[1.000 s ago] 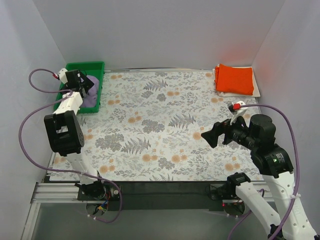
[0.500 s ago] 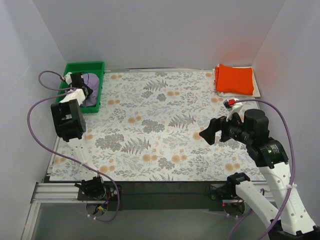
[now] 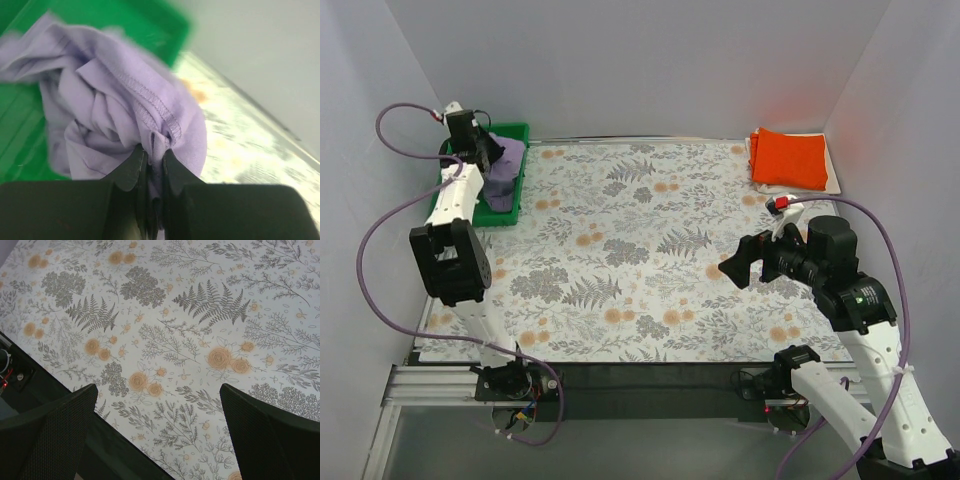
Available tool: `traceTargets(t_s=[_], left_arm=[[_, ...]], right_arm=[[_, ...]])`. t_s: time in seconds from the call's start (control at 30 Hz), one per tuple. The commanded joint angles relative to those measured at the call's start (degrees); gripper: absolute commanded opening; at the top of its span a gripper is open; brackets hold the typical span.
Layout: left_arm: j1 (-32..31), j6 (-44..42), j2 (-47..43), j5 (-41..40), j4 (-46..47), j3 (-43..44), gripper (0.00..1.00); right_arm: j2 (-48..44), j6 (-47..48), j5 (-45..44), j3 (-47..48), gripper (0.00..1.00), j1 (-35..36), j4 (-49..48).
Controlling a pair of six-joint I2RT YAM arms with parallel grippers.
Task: Fold and stack the t-shirts
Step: Move the tshirt to the center of the board
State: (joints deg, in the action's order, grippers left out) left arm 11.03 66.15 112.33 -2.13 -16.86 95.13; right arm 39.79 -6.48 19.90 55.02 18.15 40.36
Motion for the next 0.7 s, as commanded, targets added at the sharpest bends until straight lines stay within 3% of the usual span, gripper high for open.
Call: traceTargets(t_s=[0.0, 0.17, 0.27, 0.43, 0.5, 0.53, 0.6, 0.63, 0.67], left_arm=[[-6.5, -2.8, -13.0, 5.6, -1.1, 3.3, 0.0], [-19.7, -2.0, -22.8, 5.7, -5.0, 0.4, 0.0], [-27.2, 0.4, -32.8, 5.3, -5.0, -6.9, 0.0], [-36.0, 6.1, -40.6, 6.9, -6.0, -20.5, 0.0], [-36.5, 8.9, -41.8, 8.6, -6.0, -26.4, 0.13], [-36.6, 12.1, -43.1, 10.5, -5.8, -32.4, 0.28], [-36.7, 14.1, -44.6, 11.8, -5.2, -37.5, 0.45], [-36.8, 14.7, -46.8, 11.3, -5.0, -42.3, 0.62], [-36.8, 15.6, -48.6, 10.7, -5.2, -44.0, 0.68]], right_arm=[[-0.5, 2.7, 1.4, 3.6, 0.98, 0.4, -1.5], [-0.3, 4.6, 3.6, 3.8, 0.98, 0.4, -1.8], [-1.2, 5.2, 6.7, 2.3, 0.98, 0.4, -2.4], [-3.4, 3.7, 7.9, -2.5, 0.98, 1.6, -4.3], [-4.2, 2.3, 7.3, -5.1, 0.98, 2.1, -5.4], [-4.5, 0.8, 7.2, -6.0, 0.98, 2.6, -5.7], [-4.5, -0.1, 7.4, -7.9, 0.98, 3.2, -5.8], [-4.5, -0.5, 7.7, -8.4, 0.98, 3.8, -5.9], [-4.5, -1.2, 7.3, -8.6, 0.98, 4.0, -5.7]])
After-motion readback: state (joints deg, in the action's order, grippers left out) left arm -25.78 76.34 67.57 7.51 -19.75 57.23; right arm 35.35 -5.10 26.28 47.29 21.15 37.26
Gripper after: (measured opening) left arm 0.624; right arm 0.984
